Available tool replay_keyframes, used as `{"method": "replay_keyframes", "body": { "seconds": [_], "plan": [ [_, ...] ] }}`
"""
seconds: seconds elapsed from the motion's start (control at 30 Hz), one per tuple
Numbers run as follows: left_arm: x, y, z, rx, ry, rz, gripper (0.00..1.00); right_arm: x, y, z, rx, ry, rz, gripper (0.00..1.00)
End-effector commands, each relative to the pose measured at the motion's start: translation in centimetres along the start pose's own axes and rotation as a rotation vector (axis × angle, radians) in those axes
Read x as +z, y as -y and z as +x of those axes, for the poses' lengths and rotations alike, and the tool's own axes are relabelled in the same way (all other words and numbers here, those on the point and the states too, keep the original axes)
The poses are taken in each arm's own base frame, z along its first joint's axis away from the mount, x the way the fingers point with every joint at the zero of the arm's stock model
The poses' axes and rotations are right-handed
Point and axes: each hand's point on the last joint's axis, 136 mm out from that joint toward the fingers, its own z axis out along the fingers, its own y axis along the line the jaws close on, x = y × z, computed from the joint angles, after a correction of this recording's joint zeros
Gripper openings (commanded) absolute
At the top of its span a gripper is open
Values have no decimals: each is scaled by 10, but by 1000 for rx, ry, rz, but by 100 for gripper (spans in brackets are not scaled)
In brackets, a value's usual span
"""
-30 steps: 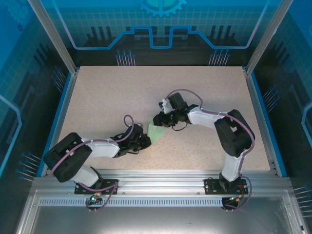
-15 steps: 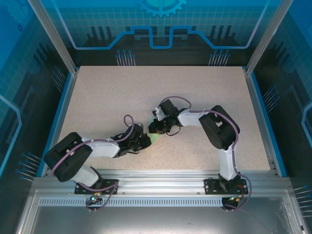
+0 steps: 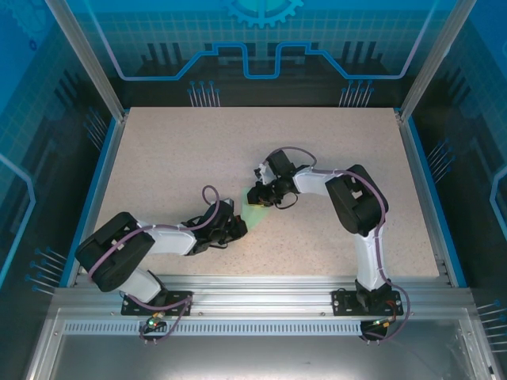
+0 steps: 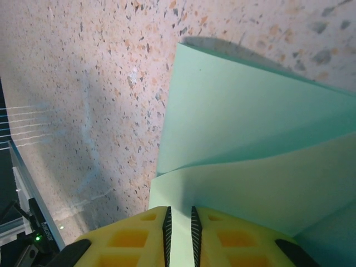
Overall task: Fold a paper plane with a square sheet of paper (pick it up from the middle)
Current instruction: Fourth fold the wing at the center of the table.
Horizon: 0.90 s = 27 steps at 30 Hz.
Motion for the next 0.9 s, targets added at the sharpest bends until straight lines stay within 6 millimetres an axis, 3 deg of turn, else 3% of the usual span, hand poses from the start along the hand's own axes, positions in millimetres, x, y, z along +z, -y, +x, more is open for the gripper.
{"method": "replay_keyframes", "body": {
  "seconds": [0.0, 0.33, 0.87],
  "plan": [
    [-7, -97, 48, -28, -144, -335, 3, -4, 32, -24, 21, 47, 50, 21],
    [-8, -99, 51, -30, -150, -336, 2, -12, 47, -48, 49, 81, 59, 22],
    [-9, -98, 50, -30, -151, -335, 2, -18, 61, -66, 58, 89, 210, 22]
  ]
}}
